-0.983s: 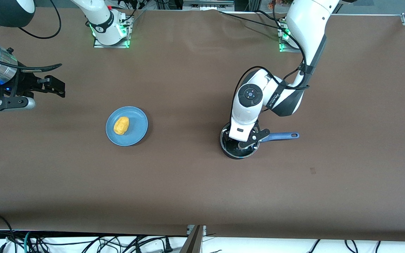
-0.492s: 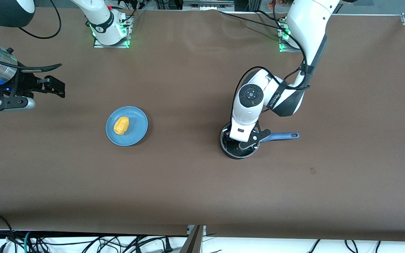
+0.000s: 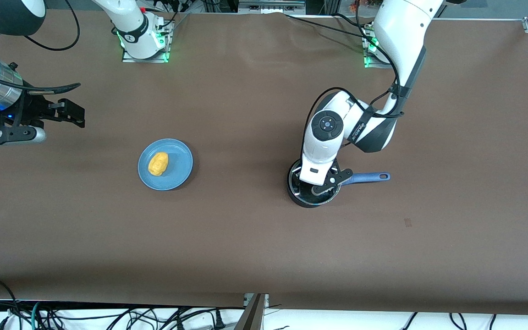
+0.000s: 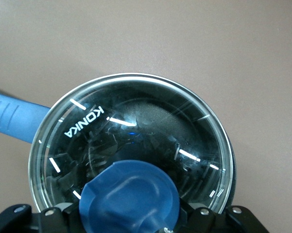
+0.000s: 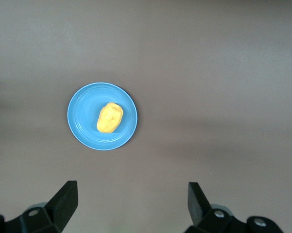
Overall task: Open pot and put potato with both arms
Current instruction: 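Lower the left gripper and close it on the blue lid knob, then lift the lid with the left gripper while the right gripper reaches the potato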
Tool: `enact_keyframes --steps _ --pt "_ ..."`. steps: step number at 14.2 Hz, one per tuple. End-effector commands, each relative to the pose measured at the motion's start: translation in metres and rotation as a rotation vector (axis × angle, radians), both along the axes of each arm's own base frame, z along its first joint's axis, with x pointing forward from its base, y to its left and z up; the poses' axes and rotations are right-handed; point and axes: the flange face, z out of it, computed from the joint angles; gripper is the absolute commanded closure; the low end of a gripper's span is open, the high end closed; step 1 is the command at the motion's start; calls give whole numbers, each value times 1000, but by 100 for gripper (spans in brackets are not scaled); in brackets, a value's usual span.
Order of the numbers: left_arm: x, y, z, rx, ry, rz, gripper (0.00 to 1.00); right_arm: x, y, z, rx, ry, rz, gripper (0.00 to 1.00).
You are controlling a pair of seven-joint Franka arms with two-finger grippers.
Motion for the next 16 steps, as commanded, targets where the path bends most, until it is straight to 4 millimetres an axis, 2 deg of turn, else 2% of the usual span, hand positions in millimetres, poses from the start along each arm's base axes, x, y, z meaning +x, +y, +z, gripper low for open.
enact_keyframes --steps 1,6,9,11,12,16 --pt "1 2 6 -4 -10 -11 65 2 2 3 13 -7 6 0" --pt "6 8 15 -12 -10 -22 67 7 3 -3 15 -7 8 0" --pt "10 14 31 -27 -8 -8 67 8 5 -6 14 -4 13 0" --pt "16 25 46 -40 -8 -7 67 9 10 -8 8 -9 23 0" --pt "18 30 55 -60 -7 -8 67 13 11 -18 8 3 24 0" --pt "24 64 95 -55 20 -71 67 17 24 -35 1 28 45 0"
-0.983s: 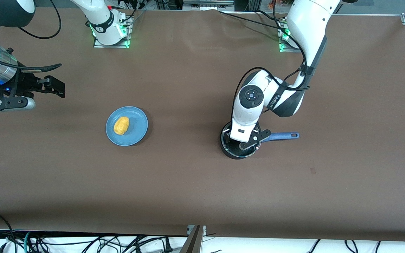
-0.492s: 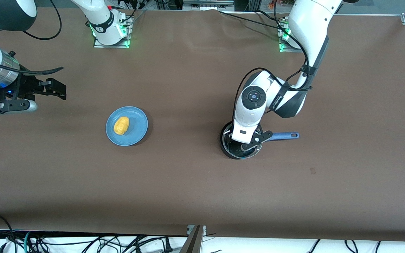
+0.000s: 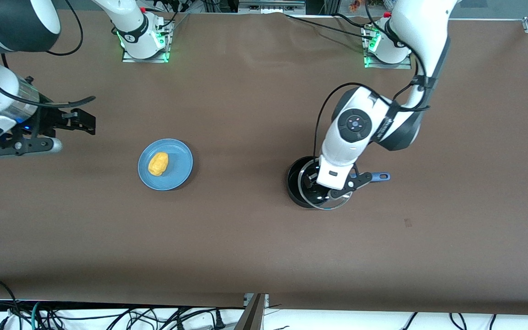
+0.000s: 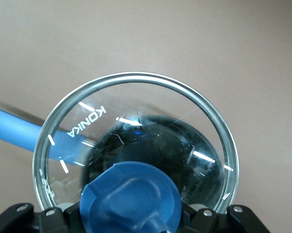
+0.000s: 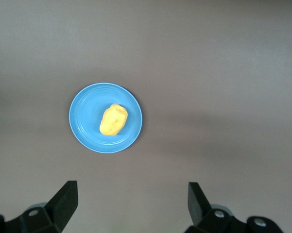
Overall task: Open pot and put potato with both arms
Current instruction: 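Lift the lid with the left gripper while the right gripper reaches the potato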
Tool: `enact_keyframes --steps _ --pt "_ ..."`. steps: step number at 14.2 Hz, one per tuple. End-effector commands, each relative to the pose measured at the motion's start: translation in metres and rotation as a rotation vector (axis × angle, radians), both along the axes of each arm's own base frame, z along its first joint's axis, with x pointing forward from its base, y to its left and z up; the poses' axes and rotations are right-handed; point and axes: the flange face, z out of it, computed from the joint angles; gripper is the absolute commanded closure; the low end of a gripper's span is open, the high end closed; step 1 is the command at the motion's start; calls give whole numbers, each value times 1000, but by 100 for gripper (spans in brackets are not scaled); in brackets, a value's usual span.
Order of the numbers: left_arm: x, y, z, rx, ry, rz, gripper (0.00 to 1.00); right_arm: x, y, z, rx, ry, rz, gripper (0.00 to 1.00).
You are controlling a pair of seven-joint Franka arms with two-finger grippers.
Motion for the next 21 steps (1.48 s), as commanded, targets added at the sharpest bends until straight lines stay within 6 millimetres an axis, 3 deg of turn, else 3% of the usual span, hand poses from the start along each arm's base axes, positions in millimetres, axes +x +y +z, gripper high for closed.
enact_keyframes --steps 1,5,8,12,17,21 --pt "0 26 41 -13 20 -62 67 6 7 -10 6 9 13 0" --pt "5 76 75 -13 56 -154 67 9 14 -19 10 14 5 0" --pt "8 122 90 -2 102 -218 67 22 20 -45 28 23 -32 1" --pt "14 192 112 -3 116 -231 66 30 22 -113 16 54 -199 0" --pt "25 288 105 -22 122 -275 64 25 30 -198 -9 59 -375 0" --pt "24 334 87 -31 124 -307 64 7 45 -257 -22 78 -451 0"
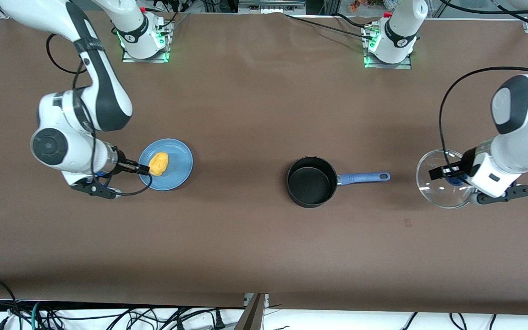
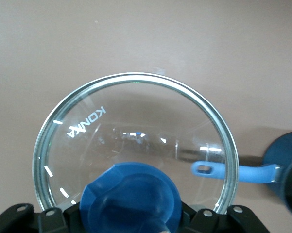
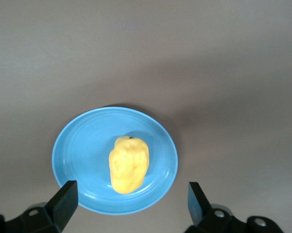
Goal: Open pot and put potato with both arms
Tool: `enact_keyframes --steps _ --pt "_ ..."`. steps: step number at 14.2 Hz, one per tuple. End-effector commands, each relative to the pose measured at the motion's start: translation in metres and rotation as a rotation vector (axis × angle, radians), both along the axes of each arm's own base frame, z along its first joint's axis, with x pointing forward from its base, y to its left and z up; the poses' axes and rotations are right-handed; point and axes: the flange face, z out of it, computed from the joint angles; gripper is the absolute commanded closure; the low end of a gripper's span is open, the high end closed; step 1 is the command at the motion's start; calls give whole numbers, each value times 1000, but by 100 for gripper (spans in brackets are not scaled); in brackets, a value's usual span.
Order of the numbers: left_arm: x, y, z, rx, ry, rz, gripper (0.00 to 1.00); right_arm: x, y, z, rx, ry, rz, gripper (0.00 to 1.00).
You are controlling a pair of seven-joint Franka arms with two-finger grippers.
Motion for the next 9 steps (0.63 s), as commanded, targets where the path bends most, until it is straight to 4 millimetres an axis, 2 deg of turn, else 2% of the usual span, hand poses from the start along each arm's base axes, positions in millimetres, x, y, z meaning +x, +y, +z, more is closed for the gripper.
enact_keyframes --steps 1,4,9 --pt "-7 10 -14 -24 -17 -37 64 -22 16 -32 2 -2 -77 0" --pt "-19 13 -47 -17 -50 -34 64 -31 35 -69 1 1 -110 1" --pt "-38 13 -100 -8 -104 -36 64 -33 39 -95 -5 10 -121 1"
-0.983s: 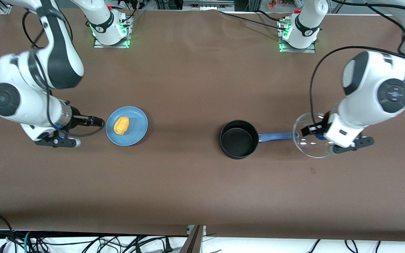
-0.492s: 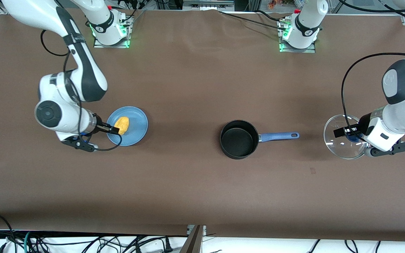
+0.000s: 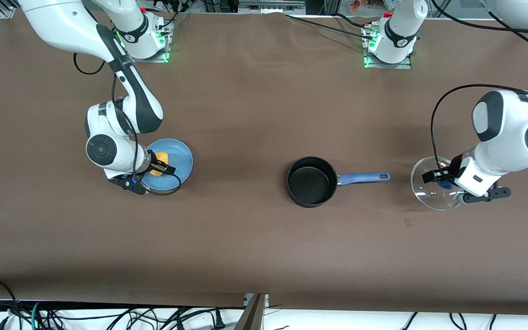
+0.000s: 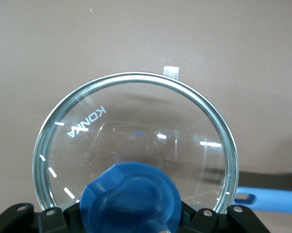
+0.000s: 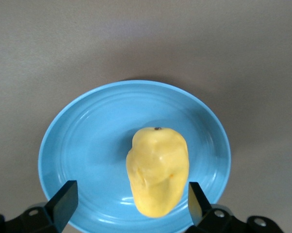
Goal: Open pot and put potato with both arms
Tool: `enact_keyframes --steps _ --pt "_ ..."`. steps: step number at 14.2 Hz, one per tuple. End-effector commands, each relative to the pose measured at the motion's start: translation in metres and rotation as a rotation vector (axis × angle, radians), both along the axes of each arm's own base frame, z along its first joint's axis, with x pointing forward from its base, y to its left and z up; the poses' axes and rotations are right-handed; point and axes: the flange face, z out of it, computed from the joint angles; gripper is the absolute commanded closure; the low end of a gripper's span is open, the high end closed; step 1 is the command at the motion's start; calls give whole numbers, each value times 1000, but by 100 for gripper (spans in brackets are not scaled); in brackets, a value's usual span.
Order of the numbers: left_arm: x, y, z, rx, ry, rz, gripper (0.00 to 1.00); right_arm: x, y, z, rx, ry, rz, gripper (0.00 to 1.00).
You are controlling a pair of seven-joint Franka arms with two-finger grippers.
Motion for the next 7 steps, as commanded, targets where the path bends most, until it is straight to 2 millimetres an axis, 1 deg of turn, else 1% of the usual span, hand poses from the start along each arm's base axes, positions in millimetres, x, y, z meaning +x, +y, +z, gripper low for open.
enact_keyframes --steps 1,4,6,7 --pt "-19 9 -11 -1 -39 -18 64 -6 0 -11 -4 6 -10 0" --pt "-24 23 -22 -4 -37 -45 64 -15 -1 -21 -16 30 -1 0" --pt "-26 26 -32 -5 -40 -43 64 -16 -3 -26 -26 34 5 1" --pt "-29 26 -41 -5 -48 -43 62 -15 -3 -25 -26 33 8 1"
